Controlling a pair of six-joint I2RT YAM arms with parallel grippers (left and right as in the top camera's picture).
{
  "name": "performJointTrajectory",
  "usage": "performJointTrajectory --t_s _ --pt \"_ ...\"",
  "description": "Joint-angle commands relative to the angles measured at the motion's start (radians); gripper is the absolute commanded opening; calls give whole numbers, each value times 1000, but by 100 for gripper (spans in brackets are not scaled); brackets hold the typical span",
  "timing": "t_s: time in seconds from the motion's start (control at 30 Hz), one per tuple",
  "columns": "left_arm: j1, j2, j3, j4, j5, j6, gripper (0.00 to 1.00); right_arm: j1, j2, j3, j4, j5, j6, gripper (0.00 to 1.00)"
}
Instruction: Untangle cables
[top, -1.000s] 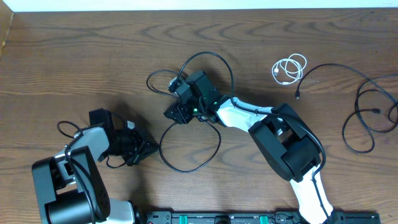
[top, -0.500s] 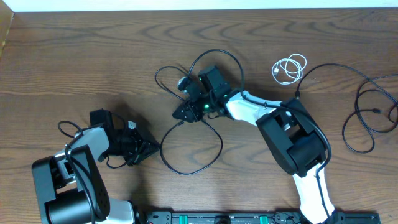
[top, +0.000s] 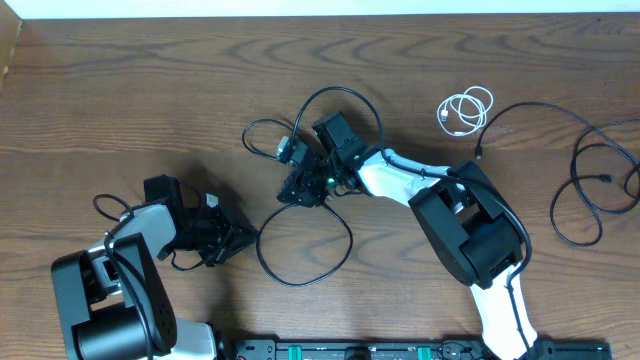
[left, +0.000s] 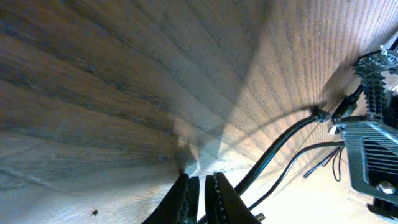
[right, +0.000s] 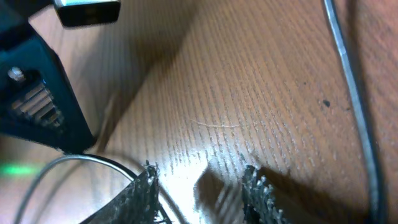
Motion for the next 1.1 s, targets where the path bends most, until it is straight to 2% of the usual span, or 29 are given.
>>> performJointTrajectory --t_s 0.0,0.17,0.27,0.6,0.73,0.9,1.07 --pt "-3 56 -50 6 -211 17 14 4 17 -2 -15 92 -195 42" --pt "-3 56 -50 7 -211 17 14 6 17 -2 -58 110 -386 44" --pt "-3 56 -50 10 -211 17 14 6 17 -2 -72 109 -449 43" --pt "-3 56 -50 18 -211 16 15 4 17 2 -82 35 -497 52" --pt "-3 56 -50 18 -211 17 15 0 17 2 -113 -28 -582 54" --pt "-3 56 -50 21 -211 17 15 -26 17 33 -131 -165 -579 55" --pt "-3 56 -50 23 -211 12 15 -39 17 63 -186 -165 -570 54"
